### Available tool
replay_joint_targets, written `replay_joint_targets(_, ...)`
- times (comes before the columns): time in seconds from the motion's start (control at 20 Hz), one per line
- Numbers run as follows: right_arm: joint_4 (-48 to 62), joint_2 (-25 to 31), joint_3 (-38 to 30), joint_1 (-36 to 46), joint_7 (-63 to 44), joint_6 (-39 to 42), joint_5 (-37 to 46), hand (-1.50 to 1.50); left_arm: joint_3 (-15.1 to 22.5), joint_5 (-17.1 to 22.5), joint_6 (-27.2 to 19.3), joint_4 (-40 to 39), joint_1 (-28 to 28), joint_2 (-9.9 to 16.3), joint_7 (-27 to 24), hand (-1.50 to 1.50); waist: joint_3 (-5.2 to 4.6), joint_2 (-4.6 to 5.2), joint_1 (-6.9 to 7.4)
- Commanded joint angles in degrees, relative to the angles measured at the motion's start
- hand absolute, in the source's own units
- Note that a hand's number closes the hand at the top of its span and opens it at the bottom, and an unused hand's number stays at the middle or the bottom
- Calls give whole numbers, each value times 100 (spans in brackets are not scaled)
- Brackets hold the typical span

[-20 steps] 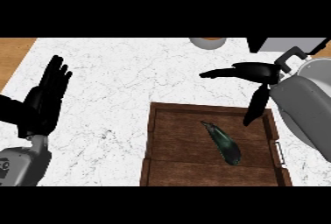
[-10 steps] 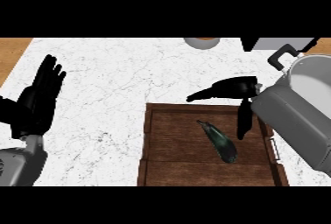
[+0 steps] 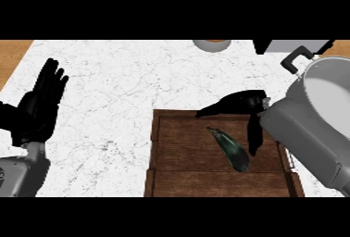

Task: Pick the eggplant from the tray and place it in the pot

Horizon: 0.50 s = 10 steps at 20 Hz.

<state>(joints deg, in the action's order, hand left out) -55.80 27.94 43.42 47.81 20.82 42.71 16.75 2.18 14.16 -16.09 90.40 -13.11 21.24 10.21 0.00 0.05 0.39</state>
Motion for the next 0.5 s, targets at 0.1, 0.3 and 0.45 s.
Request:
replay_joint_targets(0.1, -8, -403, -137, -239, 4, 146, 580, -150, -71, -191, 80, 73, 204, -163, -106, 0, 0, -4, -10)
replay_joint_targets(0.3, 213, -65, -159, -375, 752, 153, 844, -150, -257, -42, 284, 192, 200, -111, 19, 0, 1, 2, 3)
replay_joint_targets(0.45, 104, -243, -259, -339, 548, 256, 892, -150, -286, -146, 236, 389, 239, -64, 252, 0, 2, -5, 7)
